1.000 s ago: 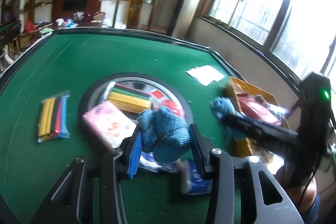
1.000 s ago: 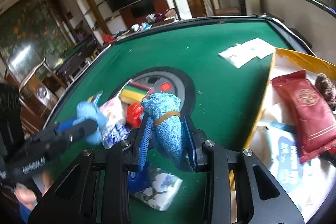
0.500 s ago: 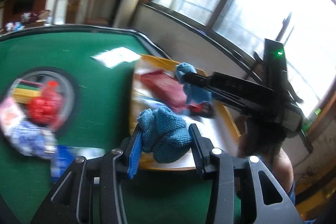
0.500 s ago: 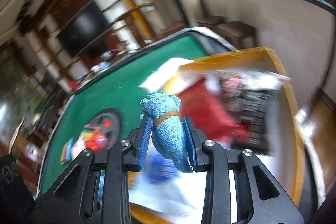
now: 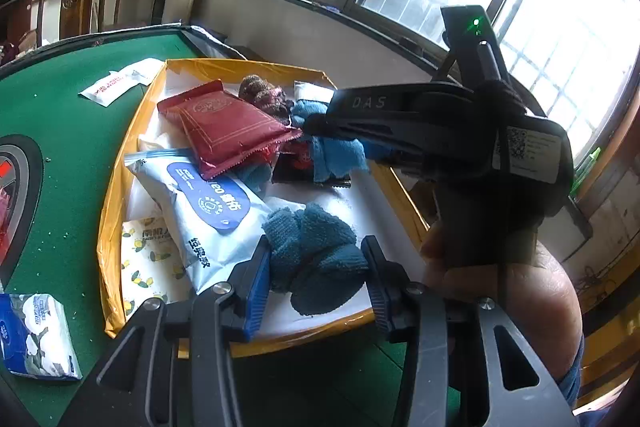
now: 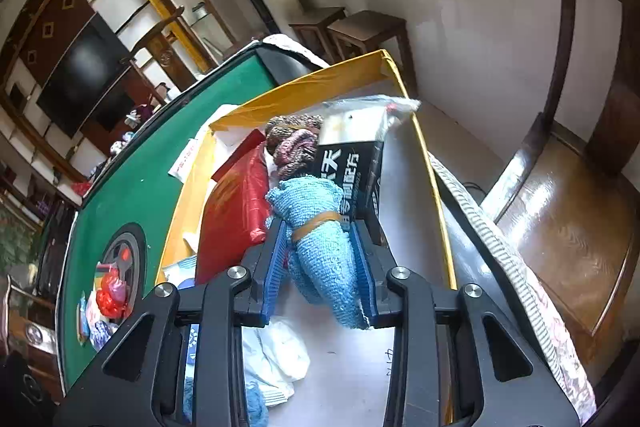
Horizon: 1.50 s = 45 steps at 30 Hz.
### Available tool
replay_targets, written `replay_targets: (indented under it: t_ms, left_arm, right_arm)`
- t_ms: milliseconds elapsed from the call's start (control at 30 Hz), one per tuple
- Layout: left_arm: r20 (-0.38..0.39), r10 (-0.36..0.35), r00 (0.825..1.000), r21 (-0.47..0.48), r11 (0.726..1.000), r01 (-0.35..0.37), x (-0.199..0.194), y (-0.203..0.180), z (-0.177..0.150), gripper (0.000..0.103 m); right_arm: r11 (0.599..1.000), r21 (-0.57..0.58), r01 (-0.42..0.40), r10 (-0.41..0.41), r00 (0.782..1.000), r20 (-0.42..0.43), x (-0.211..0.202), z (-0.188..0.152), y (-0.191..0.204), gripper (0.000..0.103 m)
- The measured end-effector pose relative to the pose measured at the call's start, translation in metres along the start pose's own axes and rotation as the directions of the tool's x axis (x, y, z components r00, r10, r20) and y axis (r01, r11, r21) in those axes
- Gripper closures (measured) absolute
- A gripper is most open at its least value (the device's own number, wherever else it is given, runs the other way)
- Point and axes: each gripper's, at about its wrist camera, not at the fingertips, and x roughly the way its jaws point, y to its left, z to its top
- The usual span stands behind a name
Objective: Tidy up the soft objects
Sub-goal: 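Carry the knitted sock and blue cloth into the box and open both grippers, then grasp the bag of yellow and black strips with the left gripper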
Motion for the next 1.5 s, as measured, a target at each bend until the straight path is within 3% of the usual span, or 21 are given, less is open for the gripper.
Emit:
replay_targets:
  t_ms: [133,233,300,367,533,700,967,1133,1233,1333,1367,1433,1500]
  left_arm:
    - [0.013,-0.014,1.000,-0.012,1.000,0.014,0.002,0.004,0.001,0.044]
    - [0.012,-0.025,1.000,-0.018,1.000,0.026,0.004,0.005,-0.002,0.039]
    - [0.022,-0.033,0.999,-0.022,0.999,0.034,0.003,0.005,-0.002,0.035]
    - [0.032,-0.044,0.998,-0.024,0.999,0.045,0.000,0.004,-0.003,0.035]
    - [0.090,-0.070,0.994,-0.025,0.997,0.072,-0.013,0.002,-0.002,0.035]
    - [0.150,-0.049,0.987,-0.064,0.996,0.059,-0.030,0.011,0.005,0.035]
    - [0.198,0.059,0.978,-0.162,0.986,-0.026,-0.059,0.049,0.014,0.035]
    - [0.197,0.186,0.962,-0.213,0.966,-0.143,-0.087,0.084,0.015,0.035]
    - [0.207,0.286,0.936,-0.289,0.931,-0.221,-0.116,0.123,0.012,0.034]
    - [0.168,0.392,0.904,-0.391,0.869,-0.304,-0.142,0.170,0.007,0.032]
    - [0.143,0.441,0.886,-0.424,0.836,-0.347,-0.151,0.187,0.004,0.032]
    - [0.064,0.574,0.816,-0.487,0.732,-0.477,-0.168,0.224,-0.006,0.032]
    - [-0.041,0.625,0.780,-0.546,0.640,-0.541,-0.181,0.266,-0.018,0.032]
  right_arm:
    - [1.000,0.008,0.021,-0.021,1.000,0.013,-0.003,0.000,0.003,0.062]
    - [0.999,-0.004,0.047,-0.046,0.996,0.077,-0.013,0.003,0.007,0.061]
    - [0.999,-0.005,0.034,-0.033,0.992,0.118,-0.023,0.003,0.008,0.055]
    - [1.000,-0.007,0.026,-0.025,0.987,0.162,-0.033,0.003,0.010,0.047]
    - [1.000,-0.008,0.029,-0.026,0.970,0.242,-0.049,0.006,0.011,0.047]
    - [0.999,-0.044,-0.001,0.013,0.961,0.276,-0.053,0.003,0.022,0.047]
    - [0.971,-0.236,-0.044,0.101,0.966,0.238,-0.039,-0.015,0.068,0.047]
    - [0.952,-0.297,-0.072,0.135,0.971,0.199,-0.030,-0.026,0.083,0.047]
    - [0.944,-0.316,-0.092,0.157,0.970,0.185,-0.030,-0.030,0.087,0.047]
    - [0.942,-0.323,-0.096,0.162,0.969,0.184,-0.030,-0.032,0.089,0.047]
    - [0.941,-0.323,-0.098,0.163,0.970,0.179,-0.029,-0.032,0.089,0.047]
    - [0.941,-0.323,-0.099,0.161,0.972,0.172,-0.028,-0.034,0.091,0.047]
    - [0.937,-0.331,-0.113,0.173,0.972,0.158,-0.026,-0.036,0.094,0.047]
